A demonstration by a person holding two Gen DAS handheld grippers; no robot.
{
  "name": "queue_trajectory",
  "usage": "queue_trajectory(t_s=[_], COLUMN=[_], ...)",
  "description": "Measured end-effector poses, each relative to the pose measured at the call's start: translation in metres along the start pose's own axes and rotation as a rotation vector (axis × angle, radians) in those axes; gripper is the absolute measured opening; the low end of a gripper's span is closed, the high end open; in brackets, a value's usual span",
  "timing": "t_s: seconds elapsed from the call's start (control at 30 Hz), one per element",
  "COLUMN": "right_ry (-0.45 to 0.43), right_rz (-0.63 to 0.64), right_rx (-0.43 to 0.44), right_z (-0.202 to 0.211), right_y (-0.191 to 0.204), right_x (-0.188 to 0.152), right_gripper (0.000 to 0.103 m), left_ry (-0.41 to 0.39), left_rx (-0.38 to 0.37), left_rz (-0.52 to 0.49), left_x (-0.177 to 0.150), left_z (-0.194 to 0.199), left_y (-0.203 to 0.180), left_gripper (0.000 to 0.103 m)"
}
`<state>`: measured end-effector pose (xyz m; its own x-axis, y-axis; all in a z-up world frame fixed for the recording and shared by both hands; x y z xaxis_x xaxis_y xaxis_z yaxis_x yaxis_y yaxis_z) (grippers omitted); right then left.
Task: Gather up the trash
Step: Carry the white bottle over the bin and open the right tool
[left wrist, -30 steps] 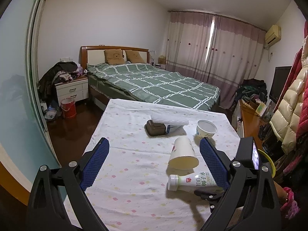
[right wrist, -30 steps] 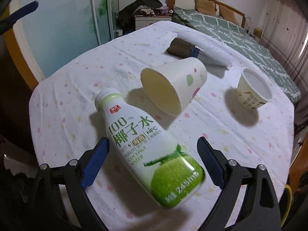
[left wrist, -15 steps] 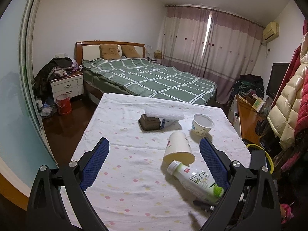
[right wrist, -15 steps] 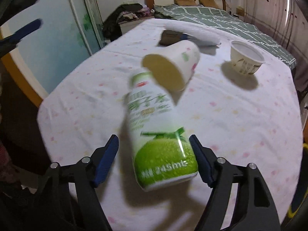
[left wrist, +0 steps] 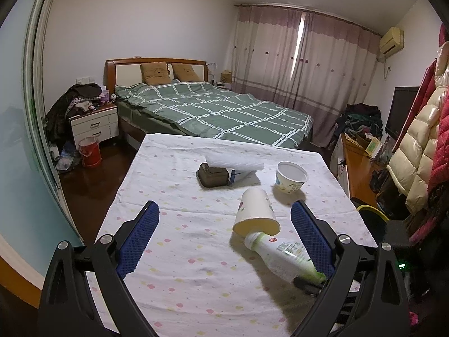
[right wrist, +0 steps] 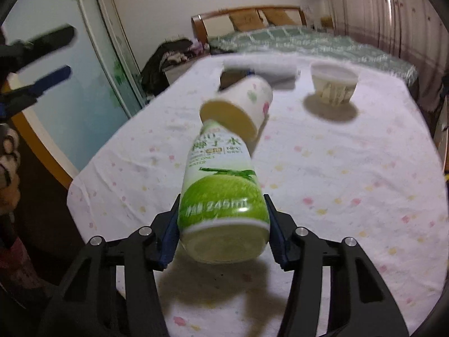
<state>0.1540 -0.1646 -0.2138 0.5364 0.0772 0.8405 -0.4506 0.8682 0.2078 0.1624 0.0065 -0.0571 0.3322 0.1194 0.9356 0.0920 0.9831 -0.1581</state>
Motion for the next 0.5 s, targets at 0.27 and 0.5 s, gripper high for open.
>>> queue_trajectory(t_s=[0.27,0.5], right_ry=[-0.086,-0.126], right_rz=[-0.032,-0.079], right_rx=[0.015,0.014], right_z=[0.038,0.06], right_y=[-0.015,-0.033], right_x=[0.029,0.041], right_gripper=[0.05,0.049], left_ry=[0.012,0.031], left_rx=[-0.006,-0.016], left_rz=[0.002,-0.005], left_x=[-0.003,-0.01], left_z=[-0.004,-0.011], left_y=[-0.002,-0.009], left_gripper=[0.094,0.094])
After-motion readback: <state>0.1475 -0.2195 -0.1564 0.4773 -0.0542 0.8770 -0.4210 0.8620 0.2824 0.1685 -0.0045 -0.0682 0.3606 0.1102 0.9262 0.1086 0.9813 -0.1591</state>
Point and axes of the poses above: each gripper's, at about its wrist camera, not at the fingertips, and z roughly against the way its jaws point, y to its left, x to its top, the point moved 10 cm from there along -z, roughly the way its jaws point, and after that the axes turned 13 degrees about -y, right-handed, at the moved point
